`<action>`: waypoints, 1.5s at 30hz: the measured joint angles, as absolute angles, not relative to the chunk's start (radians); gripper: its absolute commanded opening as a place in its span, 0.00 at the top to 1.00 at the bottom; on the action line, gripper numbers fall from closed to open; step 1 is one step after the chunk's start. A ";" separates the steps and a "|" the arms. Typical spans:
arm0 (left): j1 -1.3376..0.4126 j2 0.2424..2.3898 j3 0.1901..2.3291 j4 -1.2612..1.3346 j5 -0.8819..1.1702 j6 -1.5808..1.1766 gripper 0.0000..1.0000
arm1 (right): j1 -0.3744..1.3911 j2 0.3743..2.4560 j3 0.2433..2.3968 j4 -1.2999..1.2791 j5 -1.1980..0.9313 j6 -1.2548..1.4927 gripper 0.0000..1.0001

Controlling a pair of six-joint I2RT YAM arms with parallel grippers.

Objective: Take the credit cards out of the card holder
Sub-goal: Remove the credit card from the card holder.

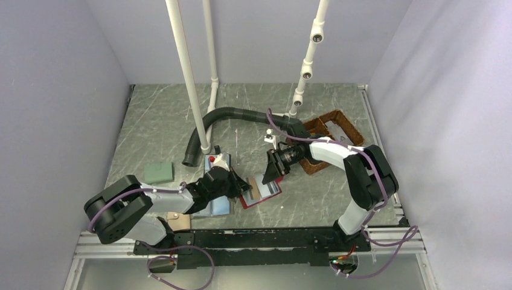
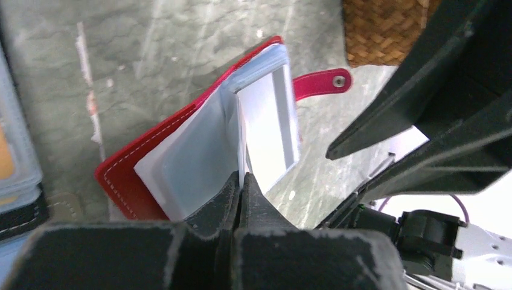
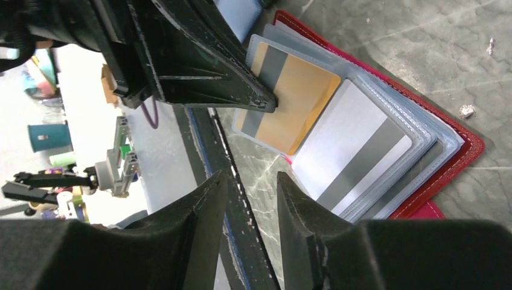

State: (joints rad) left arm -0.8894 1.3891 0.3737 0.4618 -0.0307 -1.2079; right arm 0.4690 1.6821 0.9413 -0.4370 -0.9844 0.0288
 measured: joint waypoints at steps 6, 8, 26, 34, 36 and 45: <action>-0.888 1.404 0.350 0.645 0.027 -1.142 1.00 | 0.394 1.679 0.939 -0.440 -1.132 -0.019 0.51; -0.888 1.414 0.357 0.696 0.057 -1.111 1.00 | 0.374 1.667 0.929 -0.441 -1.165 -0.038 0.50; -0.888 1.419 0.371 0.854 0.175 -0.984 1.00 | 0.278 1.541 0.866 -0.454 -1.268 -0.115 0.43; -0.888 1.419 0.371 0.926 0.181 -0.984 1.00 | 0.279 1.551 0.860 -0.437 -1.275 -0.109 0.45; -0.888 1.419 0.371 0.936 0.183 -0.984 1.00 | 0.279 1.551 0.852 -0.424 -1.287 -0.101 0.45; -0.888 1.425 0.371 0.991 0.189 -0.985 1.00 | 0.279 1.551 0.808 -0.334 -1.367 -0.027 0.49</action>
